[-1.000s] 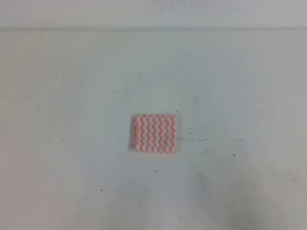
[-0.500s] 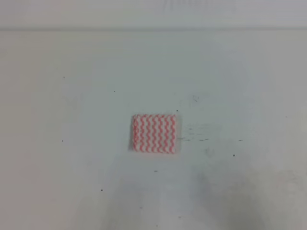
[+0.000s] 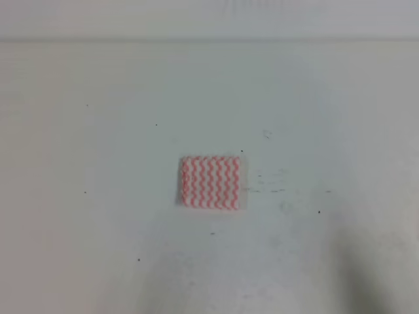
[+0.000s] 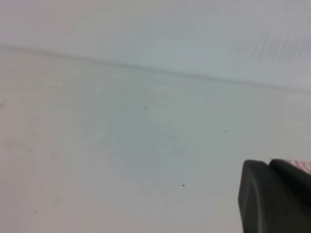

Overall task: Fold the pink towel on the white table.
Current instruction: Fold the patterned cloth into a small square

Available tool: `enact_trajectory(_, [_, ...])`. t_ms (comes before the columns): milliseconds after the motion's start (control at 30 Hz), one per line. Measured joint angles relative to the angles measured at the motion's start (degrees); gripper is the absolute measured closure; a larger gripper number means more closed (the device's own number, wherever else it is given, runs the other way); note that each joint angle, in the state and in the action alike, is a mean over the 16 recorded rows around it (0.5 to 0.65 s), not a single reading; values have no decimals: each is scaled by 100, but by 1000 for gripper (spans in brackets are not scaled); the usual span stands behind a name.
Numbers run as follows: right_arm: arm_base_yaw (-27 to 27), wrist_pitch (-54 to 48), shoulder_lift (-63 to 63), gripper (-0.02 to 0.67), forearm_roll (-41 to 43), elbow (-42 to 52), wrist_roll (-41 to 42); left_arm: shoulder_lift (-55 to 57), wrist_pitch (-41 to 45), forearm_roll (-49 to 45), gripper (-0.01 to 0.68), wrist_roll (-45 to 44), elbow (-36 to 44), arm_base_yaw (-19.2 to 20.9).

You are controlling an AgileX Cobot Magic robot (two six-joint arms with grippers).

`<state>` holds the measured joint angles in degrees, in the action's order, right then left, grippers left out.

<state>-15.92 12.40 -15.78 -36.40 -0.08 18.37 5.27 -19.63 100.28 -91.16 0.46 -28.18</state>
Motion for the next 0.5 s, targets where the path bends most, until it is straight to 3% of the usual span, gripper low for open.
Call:
enact_trajectory(233, [813, -1020, 1022, 665, 195, 9, 215, 12, -21, 0, 680, 5, 0, 0])
enact_trajectory(500, [1030, -1382, 1625, 665, 323, 14, 289, 13, -26, -2, 680, 13, 21, 0])
